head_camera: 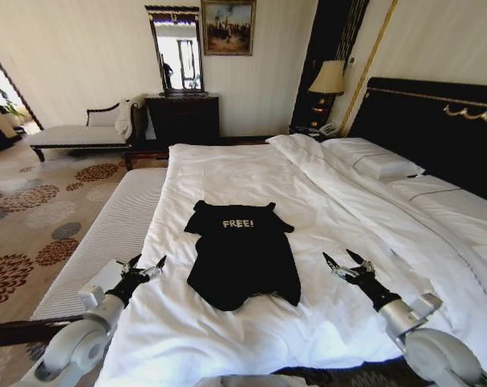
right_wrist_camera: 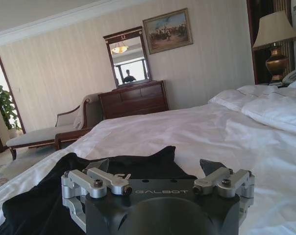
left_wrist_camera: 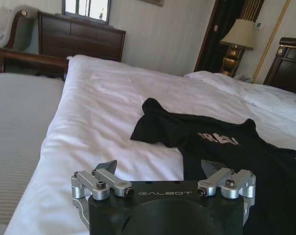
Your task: Fold the clothes on the bed.
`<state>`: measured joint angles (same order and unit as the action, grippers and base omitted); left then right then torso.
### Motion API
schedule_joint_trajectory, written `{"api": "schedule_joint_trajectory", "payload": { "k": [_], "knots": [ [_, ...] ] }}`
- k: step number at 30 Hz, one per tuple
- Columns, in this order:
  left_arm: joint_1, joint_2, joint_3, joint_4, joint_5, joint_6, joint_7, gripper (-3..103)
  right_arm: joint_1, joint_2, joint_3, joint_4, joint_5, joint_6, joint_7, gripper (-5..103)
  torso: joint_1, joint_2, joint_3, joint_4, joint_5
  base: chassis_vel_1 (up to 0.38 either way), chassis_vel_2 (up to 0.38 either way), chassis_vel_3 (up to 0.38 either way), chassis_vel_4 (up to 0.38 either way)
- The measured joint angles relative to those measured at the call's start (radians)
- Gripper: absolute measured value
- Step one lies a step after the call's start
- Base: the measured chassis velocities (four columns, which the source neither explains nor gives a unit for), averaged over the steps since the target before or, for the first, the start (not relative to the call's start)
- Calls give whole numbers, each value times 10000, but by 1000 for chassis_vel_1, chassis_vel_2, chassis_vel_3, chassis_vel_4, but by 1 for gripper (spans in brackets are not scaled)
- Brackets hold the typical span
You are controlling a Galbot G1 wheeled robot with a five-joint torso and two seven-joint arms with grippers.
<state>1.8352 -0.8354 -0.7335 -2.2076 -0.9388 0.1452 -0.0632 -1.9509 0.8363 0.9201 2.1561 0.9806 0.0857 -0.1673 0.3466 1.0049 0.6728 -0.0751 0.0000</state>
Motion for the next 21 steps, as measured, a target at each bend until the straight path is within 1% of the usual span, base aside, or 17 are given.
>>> {"api": "schedule_joint_trajectory", "payload": {
  "k": [2,3,5,6,8,10,11,13,14,17,18,20,21],
  "knots": [
    [282,35,0,-62,-448,131,-13,98,-214,112,4,33,-109,4,14,100,0,0,0,-1,0,0,0,0,0],
    [282,35,0,-62,-448,131,-13,98,-214,112,4,33,-109,4,14,100,0,0,0,-1,0,0,0,0,0],
    [430,59,2,-19,-707,180,-19,98,-348,209,6,2,-215,33,23,100,1,0,0,-3,0,0,0,0,0],
    [556,65,54,58,-996,209,-31,98,-441,317,5,-60,-296,77,30,100,1,0,1,-3,0,0,0,0,0],
    [586,59,86,77,-1074,214,-31,98,-470,349,0,-79,-323,90,31,100,1,-1,0,-3,0,0,0,0,0],
    [655,-16,269,133,-1261,243,-31,98,-548,453,-31,-137,-427,136,32,100,1,-1,0,-3,0,0,0,0,0],
    [646,-131,510,214,-1391,278,-37,98,-599,526,-58,-157,-499,158,34,100,1,0,1,-3,0,0,0,0,0],
    [490,-283,886,332,-1587,316,-54,98,-627,596,-78,-151,-544,161,49,100,1,-1,1,-1,0,0,0,0,0],
    [490,-283,886,332,-1587,316,-54,98,-627,596,-78,-151,-544,161,49,100,1,-1,1,-1,0,0,0,0,0],
    [-28,-506,1379,518,-1971,410,-96,98,-598,612,-80,-136,-554,139,99,100,1,-1,1,-2,0,0,0,0,0],
    [-28,-506,1379,518,-1971,410,-96,98,-598,612,-80,-136,-554,139,99,100,1,-1,1,-2,0,0,0,0,0],
    [-398,-599,1653,701,-1993,433,-119,98,-550,612,-96,-136,-554,103,142,100,1,-1,1,-2,0,0,0,0,0],
    [-804,-690,1893,891,-1997,443,-139,98,-477,612,-123,-137,-554,59,183,100,1,-2,1,-2,0,0,0,0,0]
  ]
}}
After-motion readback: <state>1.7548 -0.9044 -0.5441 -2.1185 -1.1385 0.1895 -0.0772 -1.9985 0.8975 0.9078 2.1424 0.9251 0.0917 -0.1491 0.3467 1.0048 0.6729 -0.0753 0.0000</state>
